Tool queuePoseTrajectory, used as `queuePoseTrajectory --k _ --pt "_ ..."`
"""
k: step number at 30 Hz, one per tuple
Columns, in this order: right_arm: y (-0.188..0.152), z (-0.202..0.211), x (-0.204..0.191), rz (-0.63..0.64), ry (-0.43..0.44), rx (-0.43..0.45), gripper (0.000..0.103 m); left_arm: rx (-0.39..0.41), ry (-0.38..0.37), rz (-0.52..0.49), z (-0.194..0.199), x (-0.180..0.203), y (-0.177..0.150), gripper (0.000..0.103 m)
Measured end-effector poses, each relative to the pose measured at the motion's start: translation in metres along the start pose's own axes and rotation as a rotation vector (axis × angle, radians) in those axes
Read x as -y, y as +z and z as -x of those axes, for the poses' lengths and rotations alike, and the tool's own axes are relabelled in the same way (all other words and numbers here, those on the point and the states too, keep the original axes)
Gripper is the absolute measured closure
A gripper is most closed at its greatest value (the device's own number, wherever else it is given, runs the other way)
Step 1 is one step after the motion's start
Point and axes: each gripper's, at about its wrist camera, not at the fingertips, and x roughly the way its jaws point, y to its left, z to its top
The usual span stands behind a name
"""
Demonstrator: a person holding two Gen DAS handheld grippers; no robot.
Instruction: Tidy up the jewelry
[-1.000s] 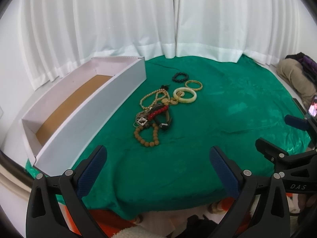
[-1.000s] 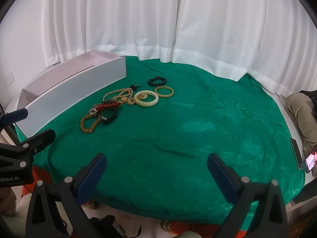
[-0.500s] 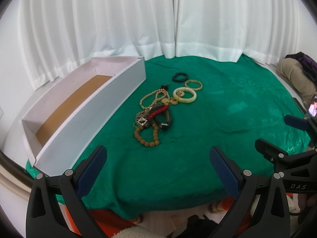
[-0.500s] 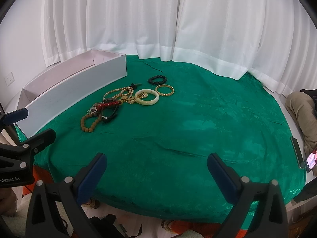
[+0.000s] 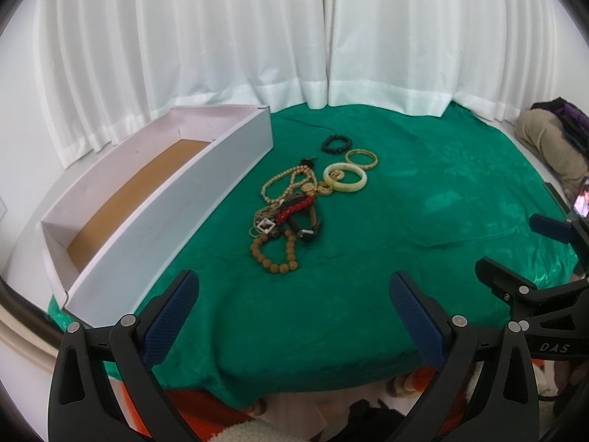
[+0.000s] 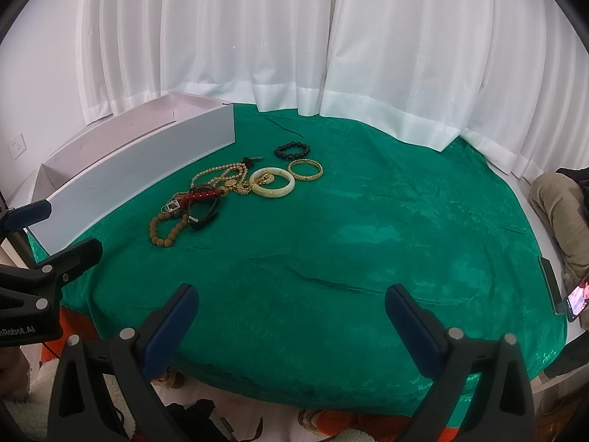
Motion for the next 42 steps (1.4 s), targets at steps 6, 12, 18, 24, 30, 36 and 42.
queuePoseTrajectory --k 6,12,18,24,30,36,42 --pt "0.0 0.0 0.002 -0.012 -0.005 0.004 0.0 0.004 0.023 0.058 -0.001 -0.026 0.006 0.0" --pt "0.0 -0.005 0.0 -0.006 0.006 -0.014 0.0 -0.012 0.024 0.094 -0.009 -0.048 0.004 0.0" --pt "-0.002 -0.008 0.001 -0.008 0.007 -0.027 0.0 -0.057 -0.021 0.086 -0.025 -0.052 0.0 0.0" --pt "-0.003 -0.01 -0.003 -0.003 0.017 -0.04 0.0 -0.13 -0.012 0.137 -0.072 -0.058 0.002 0.001" --pt "-0.005 -0.01 -0.005 0.0 0.027 -0.041 0.0 -0.175 0.149 0.076 -0.143 -0.046 0.006 0.011" --pt "-0.007 -0.012 0.003 -0.021 0.018 -0.05 0.0 -0.265 0.102 0.112 -0.173 -0.05 -0.011 0.078" --pt "-0.008 -0.021 0.01 -0.045 0.018 -0.07 0.0 -0.258 -0.043 0.229 -0.135 -0.081 -0.012 0.095"
